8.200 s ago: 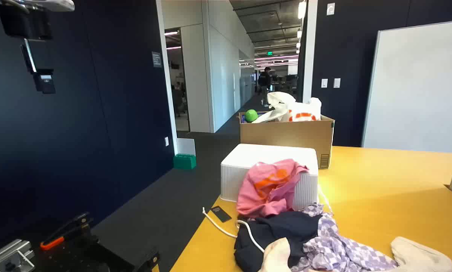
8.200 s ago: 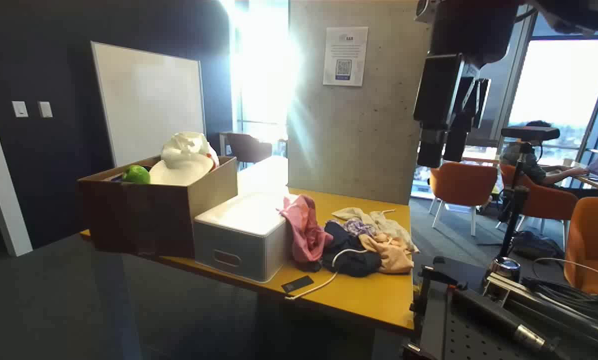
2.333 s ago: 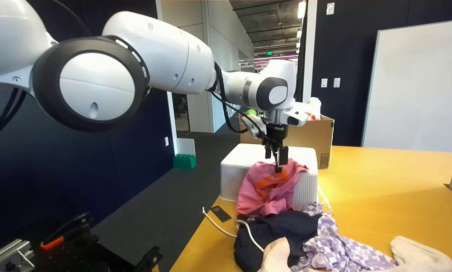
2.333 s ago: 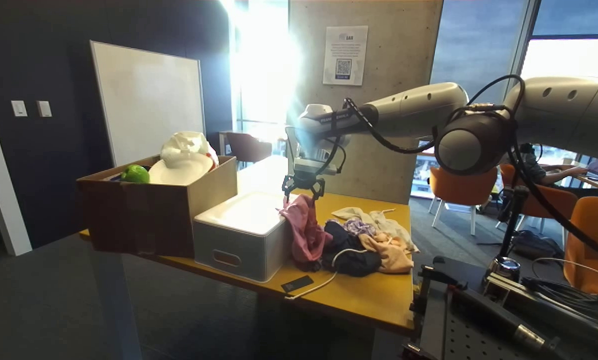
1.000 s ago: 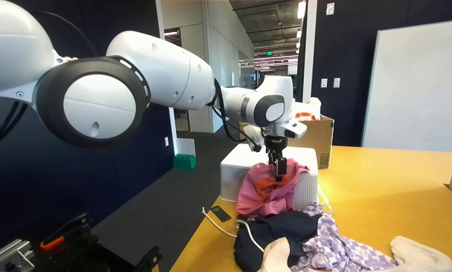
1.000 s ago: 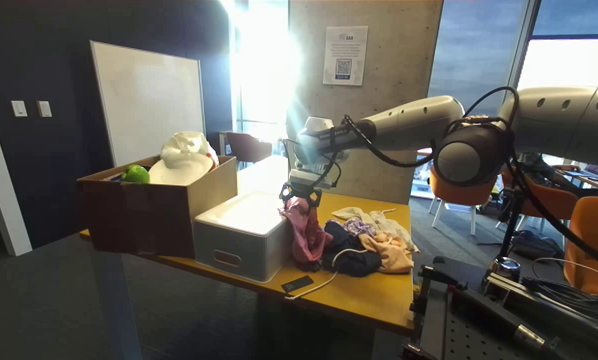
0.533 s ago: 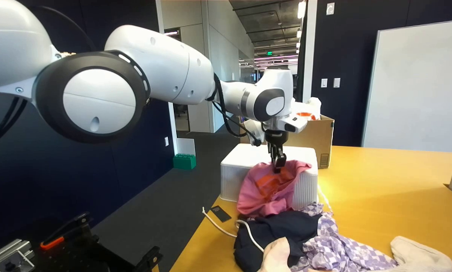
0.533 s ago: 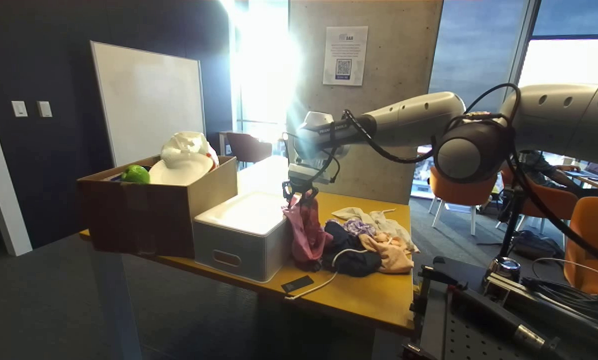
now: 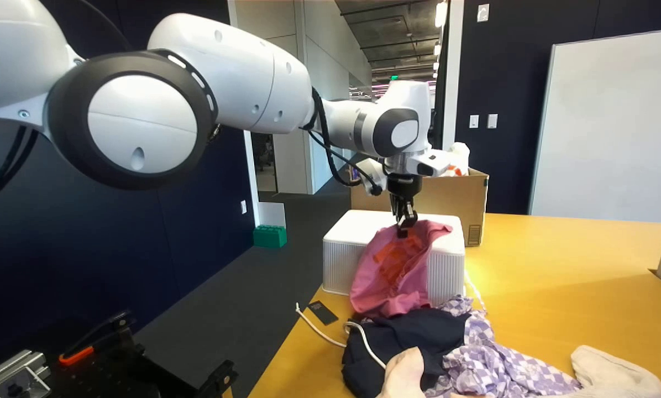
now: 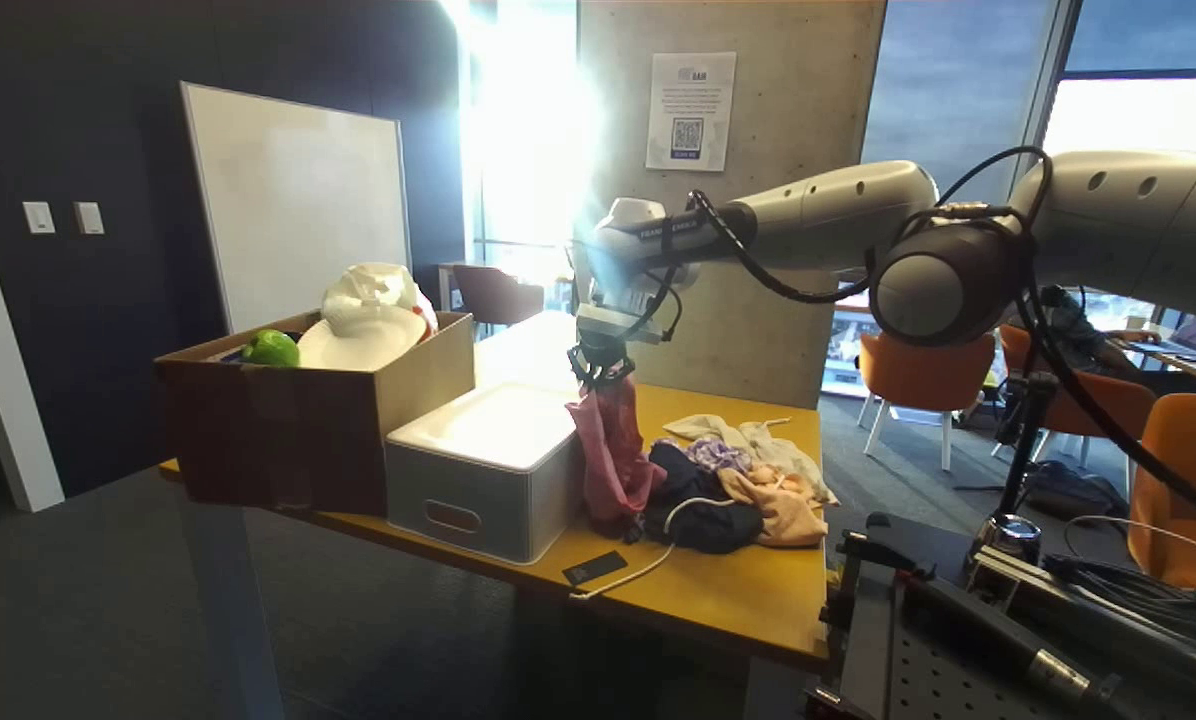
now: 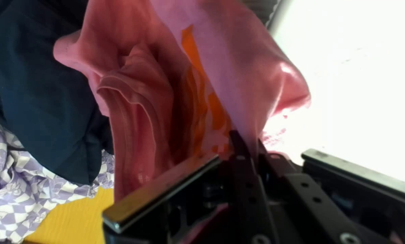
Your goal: Put the pink shirt on the white basket
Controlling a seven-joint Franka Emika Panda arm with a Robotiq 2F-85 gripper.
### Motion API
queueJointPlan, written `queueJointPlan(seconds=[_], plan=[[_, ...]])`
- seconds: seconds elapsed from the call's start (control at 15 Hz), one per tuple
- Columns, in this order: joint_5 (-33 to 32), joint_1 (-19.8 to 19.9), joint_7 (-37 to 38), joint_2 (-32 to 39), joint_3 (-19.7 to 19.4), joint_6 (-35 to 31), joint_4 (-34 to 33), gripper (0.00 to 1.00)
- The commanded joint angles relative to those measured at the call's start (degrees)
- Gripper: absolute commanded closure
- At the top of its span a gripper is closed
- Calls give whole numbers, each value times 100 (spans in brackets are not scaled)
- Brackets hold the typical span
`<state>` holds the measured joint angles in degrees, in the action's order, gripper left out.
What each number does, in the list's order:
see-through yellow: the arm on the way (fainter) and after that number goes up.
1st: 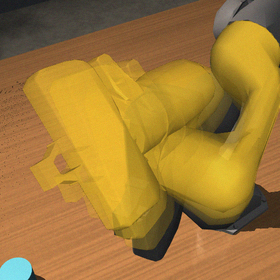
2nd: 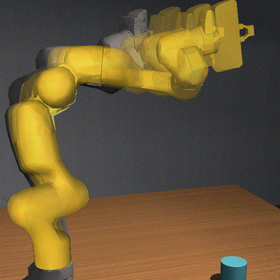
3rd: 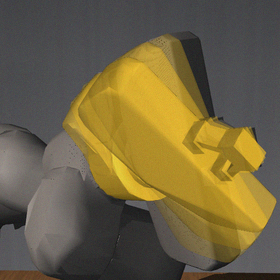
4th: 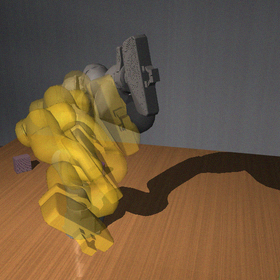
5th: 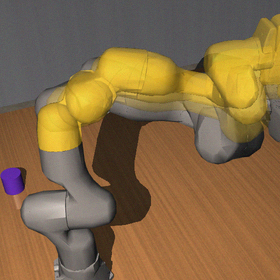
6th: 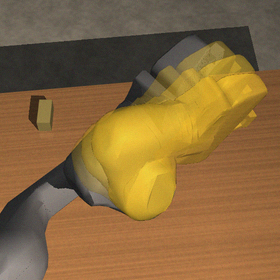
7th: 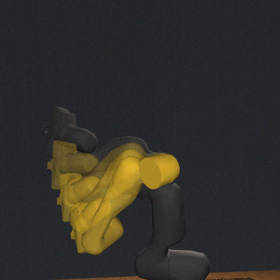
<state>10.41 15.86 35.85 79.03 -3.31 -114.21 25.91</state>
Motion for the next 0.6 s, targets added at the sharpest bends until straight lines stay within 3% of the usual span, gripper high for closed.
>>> queueJointPlan(seconds=[0.0, 0.53], plan=[[-138, -87, 244, -590, -23, 431, 105, 99], [-306, -603, 211, -1527, 38, 258, -26, 99]])
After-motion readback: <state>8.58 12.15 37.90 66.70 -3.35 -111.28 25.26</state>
